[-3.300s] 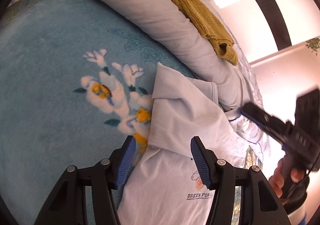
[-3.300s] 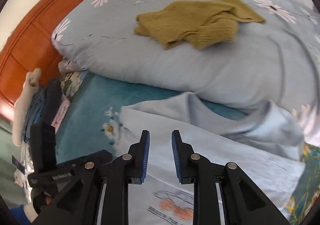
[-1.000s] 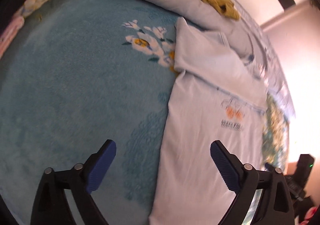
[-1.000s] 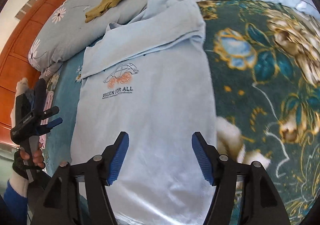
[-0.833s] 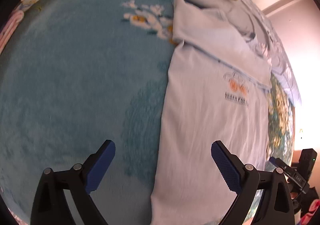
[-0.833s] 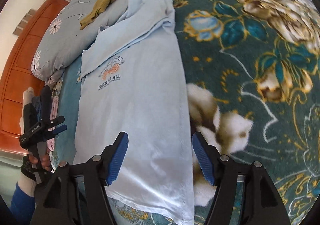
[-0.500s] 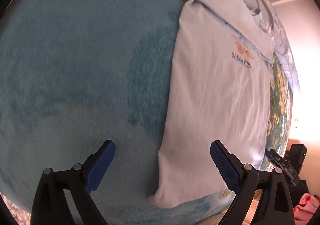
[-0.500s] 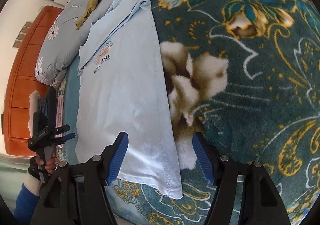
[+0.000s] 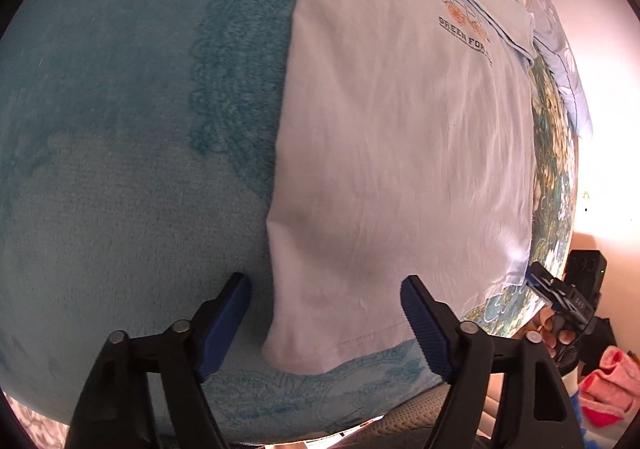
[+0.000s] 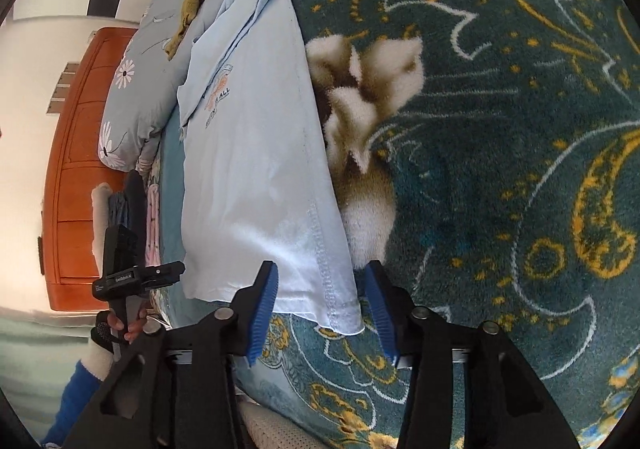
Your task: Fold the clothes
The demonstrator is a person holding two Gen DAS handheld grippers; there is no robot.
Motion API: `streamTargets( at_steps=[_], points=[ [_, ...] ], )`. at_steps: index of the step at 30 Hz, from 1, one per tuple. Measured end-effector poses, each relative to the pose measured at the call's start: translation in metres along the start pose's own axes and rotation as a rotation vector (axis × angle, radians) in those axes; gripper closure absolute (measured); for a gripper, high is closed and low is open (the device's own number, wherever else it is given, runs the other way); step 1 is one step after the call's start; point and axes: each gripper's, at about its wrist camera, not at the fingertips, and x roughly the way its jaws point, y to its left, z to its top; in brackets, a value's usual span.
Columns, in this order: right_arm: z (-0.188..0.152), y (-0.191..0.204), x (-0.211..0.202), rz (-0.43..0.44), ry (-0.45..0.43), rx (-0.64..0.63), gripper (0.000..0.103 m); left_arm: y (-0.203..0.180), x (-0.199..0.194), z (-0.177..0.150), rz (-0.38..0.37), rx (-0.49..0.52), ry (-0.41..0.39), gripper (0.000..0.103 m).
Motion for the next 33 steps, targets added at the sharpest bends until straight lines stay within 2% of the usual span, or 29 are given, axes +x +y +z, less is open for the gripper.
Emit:
streamTargets(
  at_steps=[3,5,6,7,8,9,10,13,15,24,27,33],
  points=[
    [0.0,-0.002,0.005,0.019,0.003,0.019,0.068,0.005,-0.003,-0.004,0.014,-0.008,0.002,0.04],
    [0.001,0.0,0.008,0.015,0.004,0.021,0.075,0.003,-0.004,-0.008,0.043,0.012,0.009,0.043],
    [0.002,0.001,0.009,0.015,0.009,0.024,0.083,0.001,-0.004,-0.009,0.065,0.028,0.011,0.046],
    [0.002,0.003,0.01,0.016,0.02,0.024,0.094,0.0,-0.005,-0.011,0.092,0.041,0.012,0.054],
    [0.003,0.005,0.01,0.02,0.028,0.019,0.095,0.002,-0.007,-0.011,0.112,0.038,0.009,0.06],
    [0.002,0.007,0.009,0.025,0.034,0.013,0.096,0.005,-0.009,-0.012,0.128,0.028,0.007,0.073],
    [0.003,0.01,0.008,0.029,0.039,0.004,0.097,0.009,-0.011,-0.012,0.097,0.008,0.008,0.1],
    [0.007,0.015,0.0,0.087,0.016,0.002,0.098,0.014,-0.017,-0.011,0.021,-0.009,0.006,0.101],
    [0.014,0.018,-0.009,0.126,-0.017,0.007,0.098,0.013,-0.026,-0.009,-0.033,-0.004,-0.023,0.101],
    [0.065,0.055,-0.038,0.242,-0.135,-0.018,0.099,0.042,-0.097,0.007,-0.277,-0.106,-0.236,0.101],
    [0.088,0.07,-0.036,0.27,-0.165,-0.023,0.099,0.042,-0.117,0.048,-0.318,-0.131,-0.289,0.101],
    [0.144,0.094,-0.04,0.285,-0.242,-0.033,0.099,0.034,-0.138,0.112,-0.334,-0.139,-0.348,0.101]
  ],
)
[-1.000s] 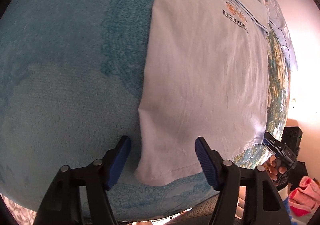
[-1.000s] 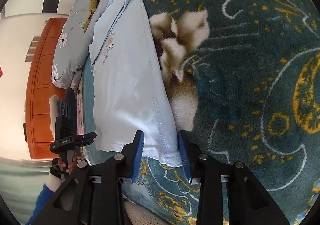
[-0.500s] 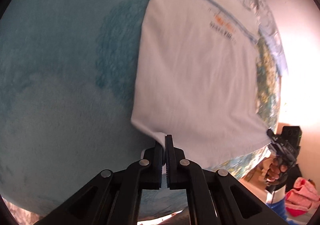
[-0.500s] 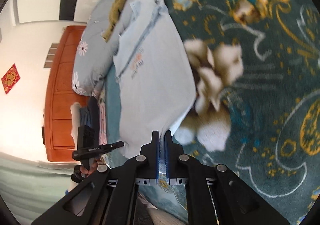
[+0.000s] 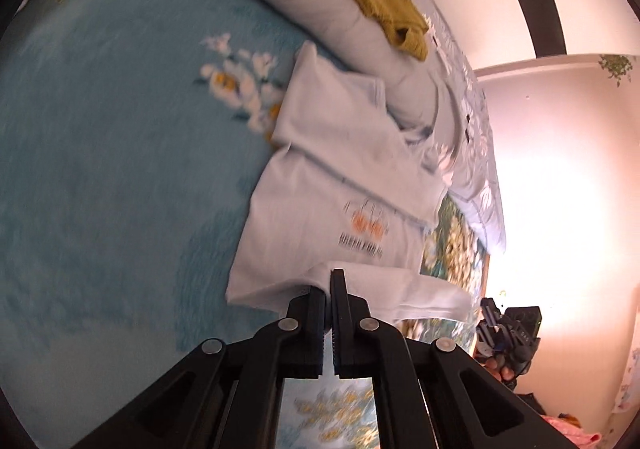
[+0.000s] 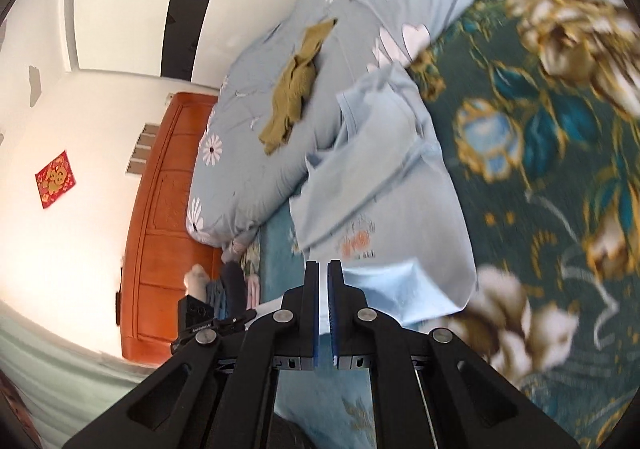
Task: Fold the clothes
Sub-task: 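Grasp the shirt hem with both grippers and fold it toward the collar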
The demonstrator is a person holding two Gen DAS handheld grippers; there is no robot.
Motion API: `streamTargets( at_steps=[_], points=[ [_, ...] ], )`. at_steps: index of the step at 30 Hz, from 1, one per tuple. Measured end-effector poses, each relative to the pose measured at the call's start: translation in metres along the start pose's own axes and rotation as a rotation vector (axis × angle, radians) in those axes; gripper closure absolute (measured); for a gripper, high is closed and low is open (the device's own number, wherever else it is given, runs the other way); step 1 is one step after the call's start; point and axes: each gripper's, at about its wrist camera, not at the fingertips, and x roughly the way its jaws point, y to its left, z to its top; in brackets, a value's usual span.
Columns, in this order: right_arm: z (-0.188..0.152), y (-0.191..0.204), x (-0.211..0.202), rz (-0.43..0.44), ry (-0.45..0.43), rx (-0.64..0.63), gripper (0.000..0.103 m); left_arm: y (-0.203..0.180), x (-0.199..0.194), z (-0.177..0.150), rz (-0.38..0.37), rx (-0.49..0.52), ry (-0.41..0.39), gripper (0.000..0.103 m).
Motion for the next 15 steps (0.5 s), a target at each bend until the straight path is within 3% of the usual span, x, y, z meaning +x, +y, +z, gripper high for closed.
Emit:
streamTargets(
  at_steps=[7,15],
  points=[
    [0.051,0.007,0.038,-0.108,0.008,-0.013,0.099,-0.01,0.033,0.045,0.031,-0.005,-0.006,0.101],
    [0.043,-0.027,0.056,-0.254,0.1,0.021,0.096,0.019,0.045,0.045,0.013,-0.074,0.012,0.101]
  ],
)
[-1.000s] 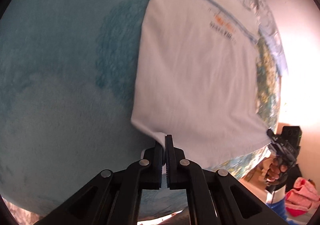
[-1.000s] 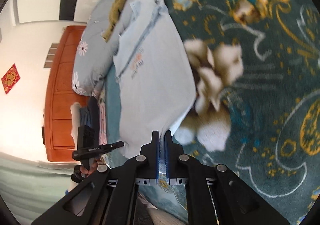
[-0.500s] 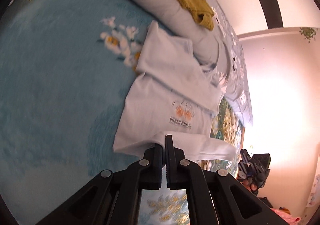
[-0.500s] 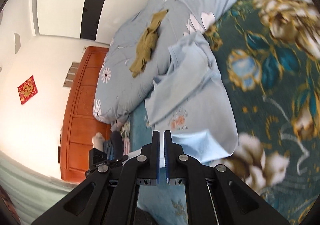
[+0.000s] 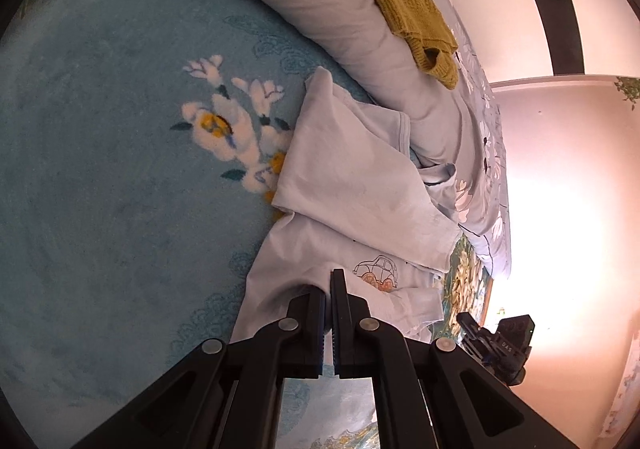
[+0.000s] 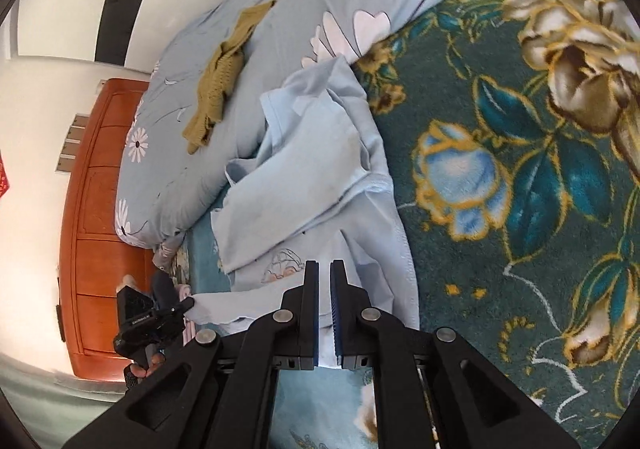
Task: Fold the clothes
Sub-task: 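Grasp the shirt hem with both grippers and fold it toward the collar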
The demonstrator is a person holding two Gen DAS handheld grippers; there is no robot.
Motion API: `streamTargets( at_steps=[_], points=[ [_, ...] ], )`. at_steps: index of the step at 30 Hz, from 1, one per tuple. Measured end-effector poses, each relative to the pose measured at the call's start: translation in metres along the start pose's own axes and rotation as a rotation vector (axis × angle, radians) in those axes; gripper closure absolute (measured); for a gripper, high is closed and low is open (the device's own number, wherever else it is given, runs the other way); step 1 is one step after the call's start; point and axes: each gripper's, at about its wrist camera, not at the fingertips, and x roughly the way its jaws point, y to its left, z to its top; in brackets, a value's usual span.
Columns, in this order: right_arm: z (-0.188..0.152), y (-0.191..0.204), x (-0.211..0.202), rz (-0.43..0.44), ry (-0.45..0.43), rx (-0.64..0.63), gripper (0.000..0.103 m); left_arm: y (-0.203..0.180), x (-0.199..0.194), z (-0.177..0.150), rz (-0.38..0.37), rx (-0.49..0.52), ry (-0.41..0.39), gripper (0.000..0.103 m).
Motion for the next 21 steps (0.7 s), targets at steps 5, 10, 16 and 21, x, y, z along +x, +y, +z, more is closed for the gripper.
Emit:
streamTargets(
  at_steps=[5,10,16,21],
  points=[
    [0.002,-0.016,0.016,-0.012,0.016,0.042,0.078,0.014,0.004,-0.007,0.005,-0.029,0.016,0.101],
    [0.007,-0.021,0.033,-0.015,0.056,0.059,0.074,0.017,0.006,-0.011,0.001,-0.037,0.018,0.101],
    [0.007,-0.015,0.046,0.03,0.112,0.044,0.074,0.018,0.009,-0.011,0.008,-0.031,0.026,0.101],
    [0.004,-0.005,0.051,0.021,0.133,-0.021,0.098,0.019,0.014,-0.01,0.007,-0.029,0.037,0.1]
  ],
)
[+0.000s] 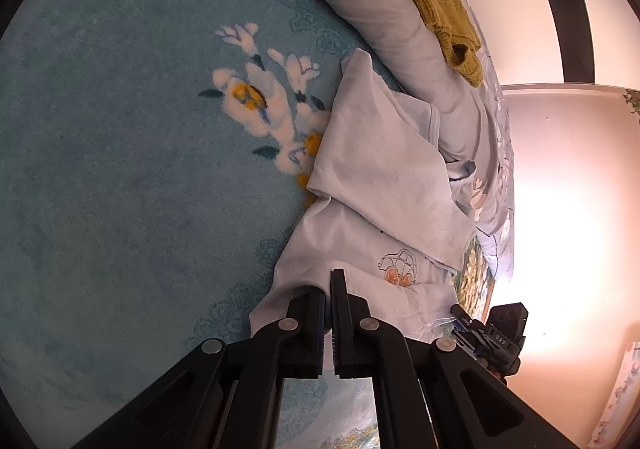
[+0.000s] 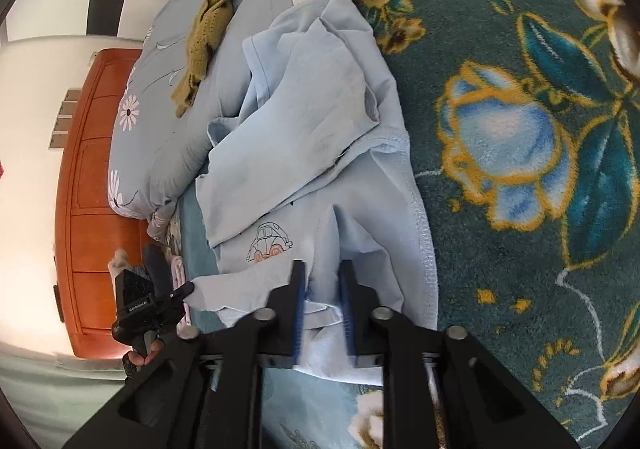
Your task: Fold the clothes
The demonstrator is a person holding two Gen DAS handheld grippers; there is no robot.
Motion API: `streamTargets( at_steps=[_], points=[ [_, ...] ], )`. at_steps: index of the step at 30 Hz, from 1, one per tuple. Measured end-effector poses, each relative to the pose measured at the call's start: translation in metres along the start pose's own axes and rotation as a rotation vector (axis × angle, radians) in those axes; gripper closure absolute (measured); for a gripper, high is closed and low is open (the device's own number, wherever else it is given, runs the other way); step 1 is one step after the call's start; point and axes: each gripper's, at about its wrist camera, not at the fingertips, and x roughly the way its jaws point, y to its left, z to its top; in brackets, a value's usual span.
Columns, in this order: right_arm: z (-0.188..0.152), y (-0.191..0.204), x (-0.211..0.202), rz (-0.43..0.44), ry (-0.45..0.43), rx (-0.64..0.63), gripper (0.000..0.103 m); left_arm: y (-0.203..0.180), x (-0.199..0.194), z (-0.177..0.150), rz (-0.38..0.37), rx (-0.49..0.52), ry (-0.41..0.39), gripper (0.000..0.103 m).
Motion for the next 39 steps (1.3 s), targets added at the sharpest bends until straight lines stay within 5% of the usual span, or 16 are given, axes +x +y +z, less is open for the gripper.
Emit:
streamTargets(
  at_steps=[4,7,11,16,24,26,30,36,37,38,39],
  points=[
    [0.0,0.009,-0.002,0.134,-0.017,-0.003,0.099,-0.004,0.003,0.003,-0.006,0.021,0.017,0.1],
    [0.011,0.013,-0.017,0.292,-0.114,0.049,0.099,-0.013,-0.001,0.014,-0.035,0.029,0.012,0.1],
    [0.036,0.023,-0.041,0.375,-0.255,0.069,0.099,-0.039,-0.007,0.037,-0.068,0.052,-0.014,0.101],
    [0.074,0.038,-0.046,0.32,-0.35,0.057,0.099,-0.075,-0.009,0.072,-0.051,0.066,-0.084,0.1],
    [0.119,0.031,-0.017,0.193,-0.363,0.116,0.099,-0.086,0.011,0.093,0.049,0.04,-0.144,0.098],
    [0.121,0.025,-0.007,0.185,-0.368,0.146,0.099,-0.082,0.014,0.093,0.049,0.019,-0.152,0.093],
    [0.122,0.015,0.005,0.147,-0.36,0.173,0.099,-0.08,0.01,0.089,0.03,0.021,-0.156,0.055],
    [0.125,0.02,0.003,0.058,-0.35,0.131,0.095,-0.058,-0.003,0.072,0.087,0.042,-0.197,0.049],
    [0.125,0.023,0.001,0.043,-0.344,0.113,0.085,-0.05,-0.001,0.068,0.104,0.03,-0.19,0.049],
    [0.123,0.025,-0.003,0.033,-0.341,0.099,0.064,-0.041,0.002,0.063,0.12,0.019,-0.178,0.049],
    [0.12,0.026,-0.007,0.038,-0.342,0.082,0.057,-0.032,0.005,0.058,0.135,0.008,-0.164,0.049]
  ],
)
